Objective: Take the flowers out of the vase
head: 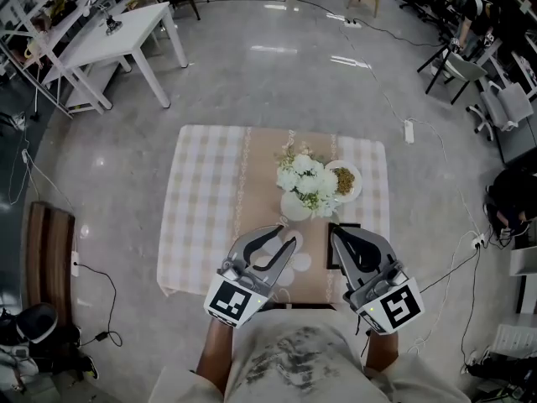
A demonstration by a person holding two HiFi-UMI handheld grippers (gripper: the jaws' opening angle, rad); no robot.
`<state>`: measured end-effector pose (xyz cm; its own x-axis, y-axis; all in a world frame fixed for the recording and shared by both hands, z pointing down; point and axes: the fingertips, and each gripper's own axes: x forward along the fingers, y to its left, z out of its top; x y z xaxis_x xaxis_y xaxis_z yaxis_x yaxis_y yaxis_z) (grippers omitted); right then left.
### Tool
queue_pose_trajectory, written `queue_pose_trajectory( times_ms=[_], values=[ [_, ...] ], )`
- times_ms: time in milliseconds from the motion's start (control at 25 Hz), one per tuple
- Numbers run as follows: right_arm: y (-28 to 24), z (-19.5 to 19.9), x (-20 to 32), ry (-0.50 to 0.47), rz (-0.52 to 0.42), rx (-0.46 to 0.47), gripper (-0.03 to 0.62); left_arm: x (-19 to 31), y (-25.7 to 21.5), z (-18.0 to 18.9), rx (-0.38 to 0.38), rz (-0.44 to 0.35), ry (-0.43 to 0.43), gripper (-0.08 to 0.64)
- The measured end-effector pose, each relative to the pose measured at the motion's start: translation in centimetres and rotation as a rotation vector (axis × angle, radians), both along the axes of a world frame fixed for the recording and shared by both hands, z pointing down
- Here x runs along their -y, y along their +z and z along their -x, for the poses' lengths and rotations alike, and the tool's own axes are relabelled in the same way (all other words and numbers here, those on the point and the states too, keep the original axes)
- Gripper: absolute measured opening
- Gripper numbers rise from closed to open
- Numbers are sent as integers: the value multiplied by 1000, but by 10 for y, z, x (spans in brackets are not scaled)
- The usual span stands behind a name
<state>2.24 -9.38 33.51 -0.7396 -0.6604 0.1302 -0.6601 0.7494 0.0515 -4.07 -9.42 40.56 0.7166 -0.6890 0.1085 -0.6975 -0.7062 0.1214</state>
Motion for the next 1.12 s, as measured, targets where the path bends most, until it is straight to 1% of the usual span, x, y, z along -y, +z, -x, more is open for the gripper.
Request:
queue_pose_trajectory(
  times_ms=[200, 320, 360, 440, 560, 800, 1120],
  values=[
    [10, -7, 11, -6, 9, -13, 17, 12, 14, -7, 25, 15, -9, 143],
    [16, -11, 17, -13, 20, -20, 17, 17, 26, -11, 66, -16, 8, 164],
    [18, -12, 18, -15, 24, -21, 17, 18, 30, -12, 71, -15, 10, 171],
    [20, -14, 20, -18, 31, -22, 17, 20, 36, -14, 68, 11, 2, 192],
    [22, -17, 24, -22, 43, -22, 17, 25, 42, -18, 51, 80, -23, 218],
    [27, -21, 31, -28, 59, -20, 17, 38, 59, -26, 109, 44, -2, 274],
    [32, -21, 42, -50, 68, -22, 17, 62, 73, -34, 142, 51, -3, 322]
  ],
)
